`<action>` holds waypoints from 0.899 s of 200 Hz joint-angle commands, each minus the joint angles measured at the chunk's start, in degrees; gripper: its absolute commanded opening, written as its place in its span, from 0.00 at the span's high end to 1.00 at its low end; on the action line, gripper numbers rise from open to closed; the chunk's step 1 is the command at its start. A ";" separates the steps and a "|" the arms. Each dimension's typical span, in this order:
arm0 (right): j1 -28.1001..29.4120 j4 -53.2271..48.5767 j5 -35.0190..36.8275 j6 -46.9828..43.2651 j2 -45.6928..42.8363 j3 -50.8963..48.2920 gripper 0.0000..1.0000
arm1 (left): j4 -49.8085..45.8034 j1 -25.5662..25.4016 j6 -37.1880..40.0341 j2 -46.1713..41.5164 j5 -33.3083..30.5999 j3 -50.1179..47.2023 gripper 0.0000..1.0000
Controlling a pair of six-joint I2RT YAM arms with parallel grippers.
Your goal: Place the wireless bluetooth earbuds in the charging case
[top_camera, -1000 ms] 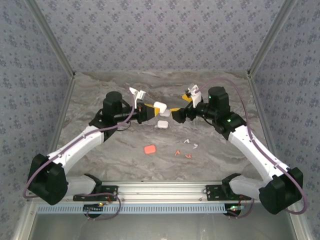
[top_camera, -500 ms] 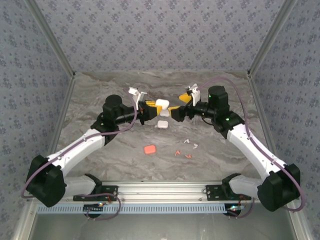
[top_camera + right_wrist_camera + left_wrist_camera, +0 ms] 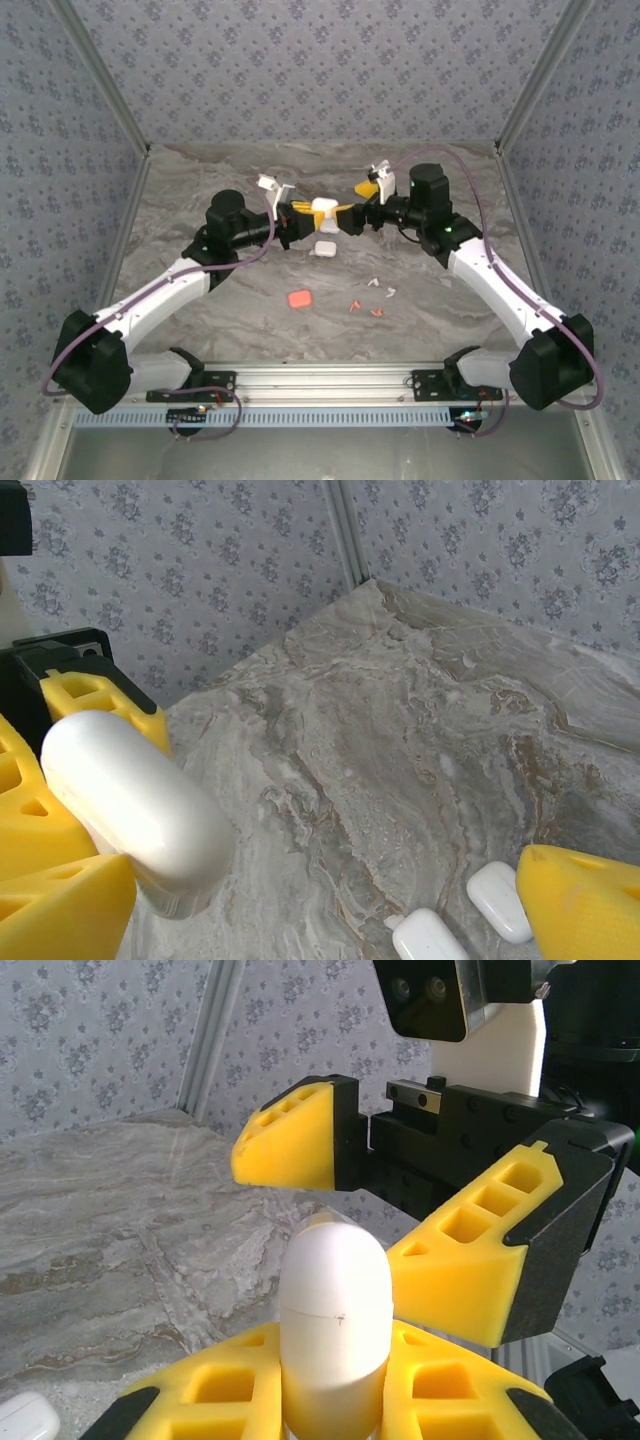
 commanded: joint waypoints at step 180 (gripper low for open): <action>-1.84 -4.65 3.11 -1.35 1.48 7.35 0.00 | 1.21 -0.97 2.14 -0.03 1.37 0.90 1.00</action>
